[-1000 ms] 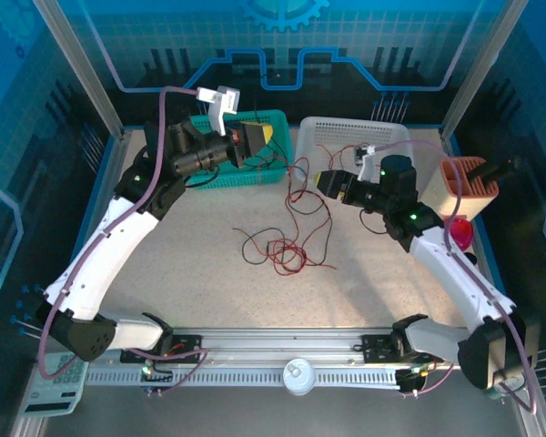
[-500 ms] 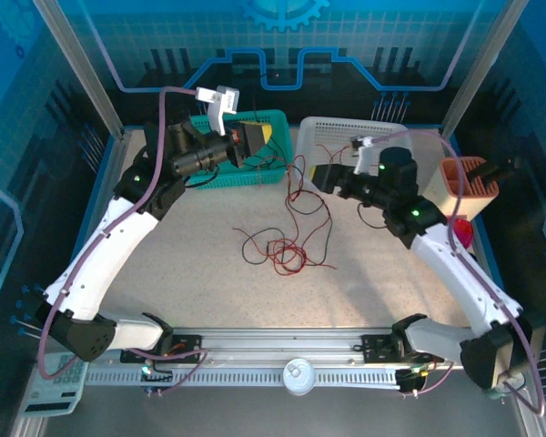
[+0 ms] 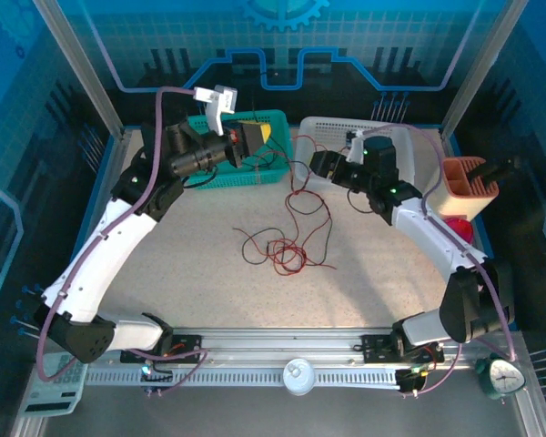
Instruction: Untangle the cables
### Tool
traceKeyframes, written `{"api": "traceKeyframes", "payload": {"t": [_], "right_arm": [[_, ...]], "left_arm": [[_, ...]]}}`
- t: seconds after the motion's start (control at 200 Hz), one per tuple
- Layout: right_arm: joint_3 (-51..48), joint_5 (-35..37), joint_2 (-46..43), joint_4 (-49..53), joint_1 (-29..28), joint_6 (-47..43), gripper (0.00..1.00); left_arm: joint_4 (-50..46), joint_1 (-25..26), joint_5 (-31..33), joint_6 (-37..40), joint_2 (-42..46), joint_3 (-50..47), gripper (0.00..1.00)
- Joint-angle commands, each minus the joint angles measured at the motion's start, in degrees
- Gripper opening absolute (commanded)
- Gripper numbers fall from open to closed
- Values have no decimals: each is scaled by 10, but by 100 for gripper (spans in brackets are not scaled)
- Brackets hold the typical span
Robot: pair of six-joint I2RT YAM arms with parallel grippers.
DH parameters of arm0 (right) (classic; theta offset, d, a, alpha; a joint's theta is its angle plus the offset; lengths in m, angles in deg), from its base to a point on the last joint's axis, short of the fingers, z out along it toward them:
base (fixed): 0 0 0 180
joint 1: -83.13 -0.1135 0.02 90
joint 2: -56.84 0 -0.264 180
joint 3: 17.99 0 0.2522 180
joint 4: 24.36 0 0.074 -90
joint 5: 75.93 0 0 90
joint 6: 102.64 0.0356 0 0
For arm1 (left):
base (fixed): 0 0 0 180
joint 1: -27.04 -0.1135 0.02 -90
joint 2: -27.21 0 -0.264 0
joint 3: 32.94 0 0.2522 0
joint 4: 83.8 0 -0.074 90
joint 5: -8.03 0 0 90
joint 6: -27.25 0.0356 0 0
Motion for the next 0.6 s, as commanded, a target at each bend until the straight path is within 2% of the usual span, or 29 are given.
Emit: {"api": "traceKeyframes", "payload": {"t": [0.0,0.29,0.5,0.595], "right_arm": [[-32,17,0,-26,19,51,67],[-71,-16,-79,-2,26,30,67],[-55,-27,-167,57,27,-17,67],[-33,-60,-180,66,27,-27,67]], "left_arm": [[28,-2,-9,-20,18,-6,0],[26,-3,-11,-15,15,-6,0],[27,-2,-32,0,15,-17,0],[36,-2,-52,5,15,-26,0]]}}
